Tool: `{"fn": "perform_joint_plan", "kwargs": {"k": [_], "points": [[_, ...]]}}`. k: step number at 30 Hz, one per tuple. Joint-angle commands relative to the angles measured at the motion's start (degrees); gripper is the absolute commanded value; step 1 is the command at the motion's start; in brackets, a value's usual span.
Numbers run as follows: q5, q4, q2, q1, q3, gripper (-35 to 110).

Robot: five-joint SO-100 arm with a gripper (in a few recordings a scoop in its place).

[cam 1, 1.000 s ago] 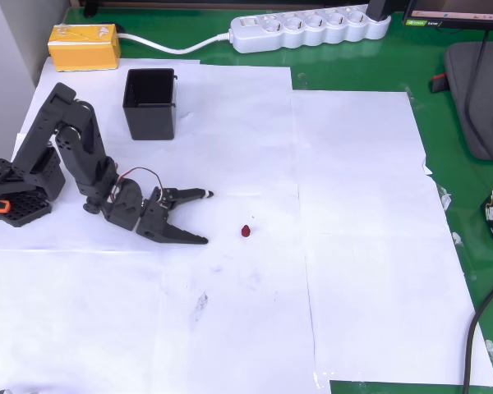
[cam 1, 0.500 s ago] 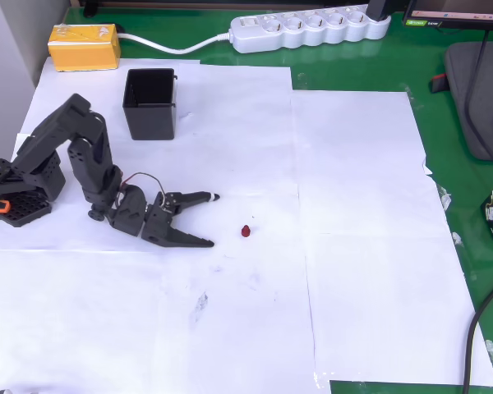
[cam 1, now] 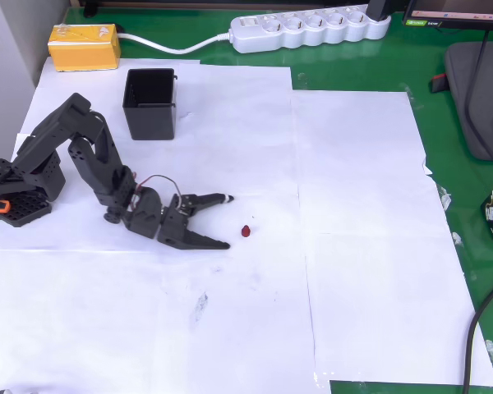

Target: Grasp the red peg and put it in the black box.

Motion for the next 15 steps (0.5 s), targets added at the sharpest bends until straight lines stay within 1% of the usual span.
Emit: {"fn": "perform_joint_plan", "kwargs": {"k": [1,15], "points": [[-0.3,2.5,-0.1,1.0,4.0,43],[0.4,4.6,1.1,-2.1,7.0,43]]}}
